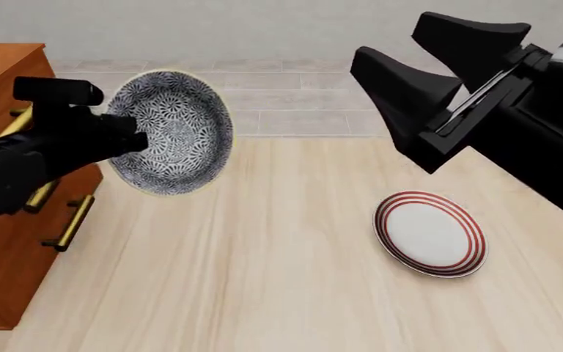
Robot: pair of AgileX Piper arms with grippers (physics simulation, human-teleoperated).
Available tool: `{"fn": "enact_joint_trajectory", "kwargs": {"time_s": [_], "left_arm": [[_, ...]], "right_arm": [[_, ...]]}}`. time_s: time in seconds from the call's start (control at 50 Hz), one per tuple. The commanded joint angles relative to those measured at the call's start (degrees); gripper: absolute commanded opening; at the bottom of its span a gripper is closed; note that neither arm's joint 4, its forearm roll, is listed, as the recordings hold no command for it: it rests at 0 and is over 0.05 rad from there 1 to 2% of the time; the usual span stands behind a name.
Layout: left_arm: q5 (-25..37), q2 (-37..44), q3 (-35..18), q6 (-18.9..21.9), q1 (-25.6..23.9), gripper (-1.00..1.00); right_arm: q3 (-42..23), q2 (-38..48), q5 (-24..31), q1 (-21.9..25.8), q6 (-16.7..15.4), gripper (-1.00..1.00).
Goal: Put the bowl on top of the cabinet.
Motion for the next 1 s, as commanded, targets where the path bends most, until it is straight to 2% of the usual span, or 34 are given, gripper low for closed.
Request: {"fn": "enact_joint_trajectory", "kwargs": {"time_s": [0.02, 0.06, 0.1, 0.24, 0.34, 0.38, 0.48, 0.5, 0.58, 0.62, 0.64, 1.0], "left_arm": [[3.0, 0.5, -1.6, -1.4, 1.0, -1.00], [3.8, 1.6, -2.7, -3.3, -0.3, -1.00], [5.2, 1.1, -2.9, -1.9, 1.1, -1.00], [8.0, 1.0, -4.4, -1.5, 1.5, -1.00], [10.1, -0.1, -4.5, 1.0, 3.9, -1.00], [10.1, -0.1, -5.1, 1.4, 3.3, -1.00], [11.8, -0.4, -6.6, 1.2, 3.5, -1.00], [12.4, -1.7, -5.8, 2.3, 5.8, -1.00], [12.9, -1.6, -7.0, 1.9, 5.1, -1.00], [13.6, -1.2, -7.9, 0.5, 4.7, -1.00], [13.9, -2.2, -7.6, 1.3, 6.3, -1.00], [19.7, -2.5, -16.6, 1.1, 4.6, -1.00]], "right_arm": [[-0.9, -1.4, 1.0, -0.3, 0.1, 1.00], [-1.0, -1.5, 1.2, -0.4, 0.4, 1.00], [-1.0, -1.6, 1.2, -0.2, 0.3, 1.00], [-1.8, -2.1, 1.9, -0.5, 0.8, 1.00], [-2.4, -2.5, 2.4, -1.3, 1.8, 1.00], [-2.4, -2.5, 2.4, -1.7, 1.7, 1.00], [-2.5, -2.8, 2.6, -1.9, 1.7, 1.00], [-2.5, -2.8, 2.6, -1.9, 1.7, 1.00], [-2.5, -3.0, 2.8, -2.1, 1.7, 1.00], [-2.6, -3.0, 2.8, -2.1, 1.7, 1.00], [-2.6, -3.0, 2.8, -2.2, 1.7, 1.00], [-2.6, -2.9, 2.7, -2.6, 1.8, 1.00]]}}
